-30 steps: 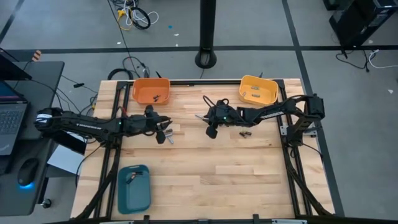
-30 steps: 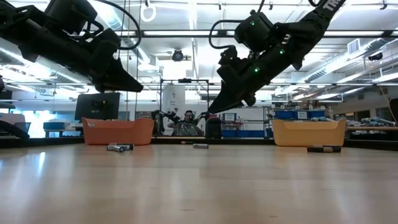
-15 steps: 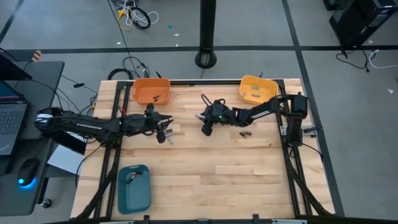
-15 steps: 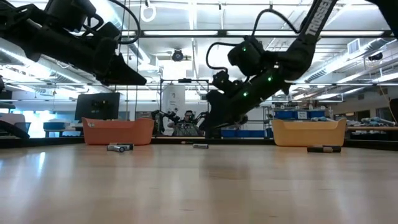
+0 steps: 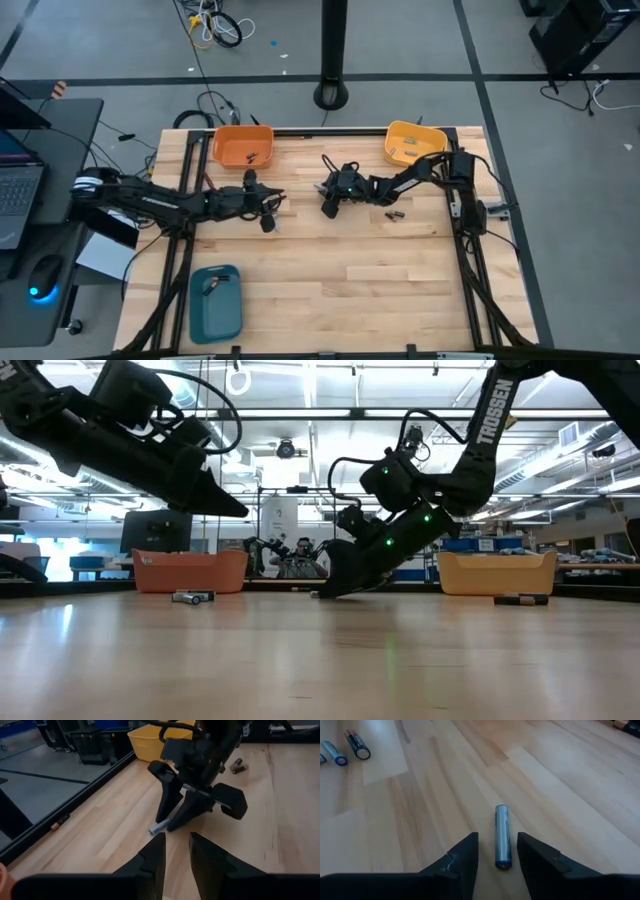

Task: Sort batteries
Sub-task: Put the small gray battery into the yellow bin

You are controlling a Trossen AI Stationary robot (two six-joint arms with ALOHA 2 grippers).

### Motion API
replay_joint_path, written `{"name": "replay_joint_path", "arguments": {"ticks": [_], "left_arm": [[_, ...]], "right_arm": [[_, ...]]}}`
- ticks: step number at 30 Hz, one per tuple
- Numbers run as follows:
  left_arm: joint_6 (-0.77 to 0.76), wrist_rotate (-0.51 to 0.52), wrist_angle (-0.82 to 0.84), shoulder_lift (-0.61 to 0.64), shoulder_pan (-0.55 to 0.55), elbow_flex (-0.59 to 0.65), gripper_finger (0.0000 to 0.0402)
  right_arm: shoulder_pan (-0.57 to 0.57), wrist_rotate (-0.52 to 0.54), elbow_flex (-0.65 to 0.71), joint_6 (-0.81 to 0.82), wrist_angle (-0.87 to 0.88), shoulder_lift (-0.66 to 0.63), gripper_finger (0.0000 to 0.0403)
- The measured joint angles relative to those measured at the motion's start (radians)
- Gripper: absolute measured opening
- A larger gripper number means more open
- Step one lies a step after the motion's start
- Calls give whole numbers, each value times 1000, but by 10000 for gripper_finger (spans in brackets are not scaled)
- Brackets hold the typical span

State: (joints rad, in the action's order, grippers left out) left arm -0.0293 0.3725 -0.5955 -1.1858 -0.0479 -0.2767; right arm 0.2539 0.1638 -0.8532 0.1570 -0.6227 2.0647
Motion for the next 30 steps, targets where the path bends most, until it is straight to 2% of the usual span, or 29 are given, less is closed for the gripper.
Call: {"name": "replay_joint_path", "arguments": {"ticks": [4, 10, 18, 23, 30], "left_arm": [[0, 0, -39, -37, 0, 0, 94], [0, 0, -53, -46, 0, 0, 94], [0, 0, -67, -46, 0, 0, 94], [-1, 0, -67, -46, 0, 0, 94], [-1, 0, -66, -46, 0, 0, 94]], "right_arm": [[0, 0, -3, 8, 15, 5, 124], [-12, 1, -3, 22, 35, 6, 44], [-28, -1, 0, 19, 77, -28, 44], [-31, -6, 6, 0, 180, -102, 44], [-31, 64, 6, -34, 278, -227, 44]]}}
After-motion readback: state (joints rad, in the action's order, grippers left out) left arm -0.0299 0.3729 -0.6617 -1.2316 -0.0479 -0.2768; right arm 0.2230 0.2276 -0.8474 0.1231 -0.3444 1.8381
